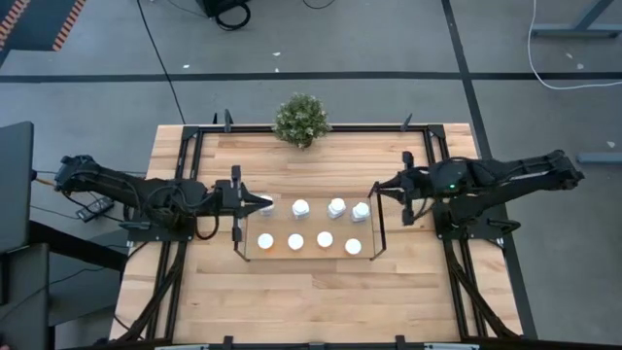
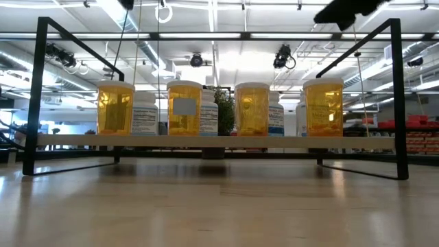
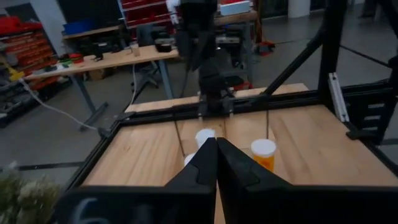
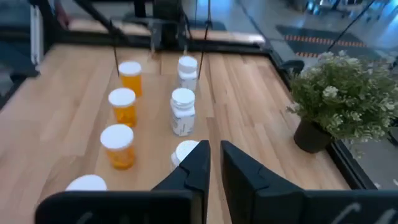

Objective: Pick and place medicine bottles onto shelf by color
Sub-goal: Return to Home Position

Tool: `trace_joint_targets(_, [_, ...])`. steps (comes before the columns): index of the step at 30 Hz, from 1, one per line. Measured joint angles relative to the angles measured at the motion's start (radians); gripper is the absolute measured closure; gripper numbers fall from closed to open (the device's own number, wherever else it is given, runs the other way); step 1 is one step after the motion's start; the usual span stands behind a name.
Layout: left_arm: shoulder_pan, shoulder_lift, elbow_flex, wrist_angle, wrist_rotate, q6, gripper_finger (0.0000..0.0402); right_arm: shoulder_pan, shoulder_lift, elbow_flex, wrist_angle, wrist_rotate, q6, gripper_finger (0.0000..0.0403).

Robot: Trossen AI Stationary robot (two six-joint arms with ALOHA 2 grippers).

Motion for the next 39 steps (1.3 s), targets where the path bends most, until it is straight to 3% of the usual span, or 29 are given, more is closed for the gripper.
trace_joint_targets(7, [0.051, -0.173, -0.249, 0.22, 0.018, -0.026, 0.0396, -0.014, -0.233, -0.202, 0.145, -0.077, 0.024, 0.036])
trace_joint_targets(16, [0.1, -0.424, -0.538, 0.465, 0.063, -0.015, 0.0397, -0.025, -0.37, -0.406, 0.325, -0.099, -0.027, 0.0359])
trace_joint_targets(20, [0.105, -0.542, -0.573, 0.427, 0.063, -0.026, 0.0398, -0.038, -0.419, -0.474, 0.371, -0.099, -0.037, 0.0359])
trace_joint_targets(26, [0.105, -0.693, -0.573, 0.209, 0.064, -0.053, 0.0399, -0.041, -0.551, -0.58, 0.375, -0.099, -0.027, 0.0359])
trace_joint_targets(33, [0.093, -0.791, -0.573, 0.025, 0.064, -0.132, 0.0398, -0.041, -0.745, -0.705, 0.381, -0.099, -0.009, 0.0359])
trace_joint_targets(39, [0.076, -0.801, -0.69, 0.165, 0.057, -0.131, 0.0397, -0.041, -0.776, -0.776, 0.456, -0.123, -0.014, 0.0359])
